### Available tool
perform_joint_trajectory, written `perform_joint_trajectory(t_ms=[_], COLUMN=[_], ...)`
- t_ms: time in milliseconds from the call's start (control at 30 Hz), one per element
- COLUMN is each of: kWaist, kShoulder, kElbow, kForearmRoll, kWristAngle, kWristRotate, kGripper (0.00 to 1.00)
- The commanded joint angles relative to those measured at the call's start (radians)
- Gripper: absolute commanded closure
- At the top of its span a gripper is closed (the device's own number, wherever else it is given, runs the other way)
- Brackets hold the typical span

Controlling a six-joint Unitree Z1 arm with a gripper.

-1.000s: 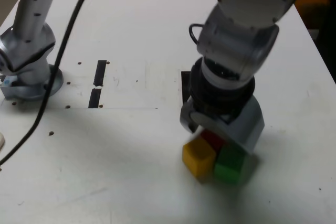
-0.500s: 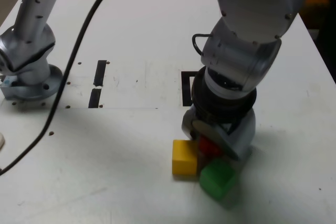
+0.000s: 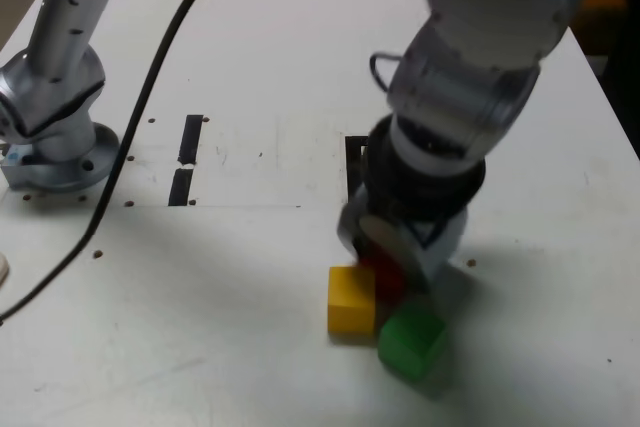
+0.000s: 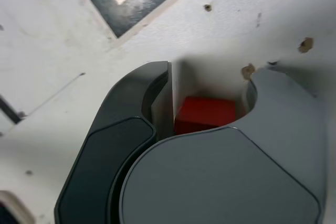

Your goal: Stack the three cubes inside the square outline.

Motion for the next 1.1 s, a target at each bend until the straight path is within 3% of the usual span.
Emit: perform_joint_trajectory(t_ms=[0, 67, 267, 533, 700, 900, 1067], kWaist=[0.005, 0.006, 0.031, 0.121, 0.259, 0.319, 0.326], kShoulder=[0.022, 0.027, -0.01, -0.13, -0.194, -0.189, -0.189], kElbow=[-0.032, -0.054, -0.051, 0.049, 0.128, 0.17, 0.223], kForearmRoll=[0.051, 0.086, 0.083, 0.016, -0.018, -0.05, -0.135], kWristAngle=[-0.006, -0.003, 0.016, 0.049, 0.085, 0.084, 0.071], kWristRotate=[0.014, 0.011, -0.029, -0.06, -0.127, -0.185, -0.248], kGripper=[0.63, 0.68, 0.82, 0.82, 0.82, 0.82, 0.82])
